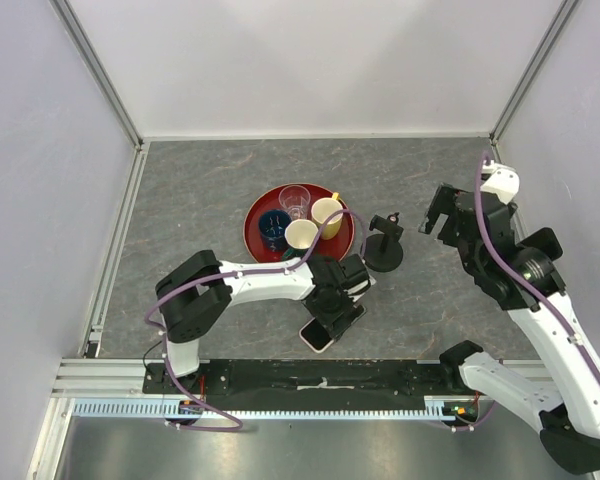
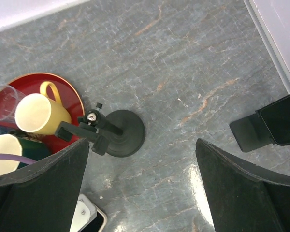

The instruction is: Place the phone on the phone stand

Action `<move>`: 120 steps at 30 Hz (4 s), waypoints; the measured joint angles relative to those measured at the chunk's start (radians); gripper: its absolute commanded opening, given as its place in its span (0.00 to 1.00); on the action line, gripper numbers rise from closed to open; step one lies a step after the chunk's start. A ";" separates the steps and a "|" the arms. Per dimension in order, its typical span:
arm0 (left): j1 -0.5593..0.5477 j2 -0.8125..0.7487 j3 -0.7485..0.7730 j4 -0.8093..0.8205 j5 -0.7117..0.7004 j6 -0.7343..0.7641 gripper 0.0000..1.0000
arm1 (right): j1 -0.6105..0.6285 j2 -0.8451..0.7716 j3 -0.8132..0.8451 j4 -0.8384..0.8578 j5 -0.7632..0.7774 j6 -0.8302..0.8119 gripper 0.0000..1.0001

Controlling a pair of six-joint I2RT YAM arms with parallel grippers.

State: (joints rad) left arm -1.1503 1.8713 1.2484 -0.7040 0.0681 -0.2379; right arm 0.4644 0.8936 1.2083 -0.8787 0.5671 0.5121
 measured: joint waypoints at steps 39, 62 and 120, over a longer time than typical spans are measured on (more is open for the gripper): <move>0.348 -0.470 -0.156 0.309 0.497 -0.321 0.02 | 0.000 -0.210 -0.154 0.319 -0.510 -0.147 0.98; 0.475 -0.773 -0.138 0.583 0.200 -0.899 0.02 | 0.159 -0.227 -0.390 0.894 -0.927 -0.216 0.98; 0.481 -0.877 -0.209 0.654 0.026 -1.105 0.02 | 0.733 0.393 -0.306 1.680 0.097 -0.621 0.32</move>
State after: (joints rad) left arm -0.6697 0.9947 1.0393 -0.0502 0.0940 -1.3430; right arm 1.1976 1.2865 0.9024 0.8013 0.6636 -0.1093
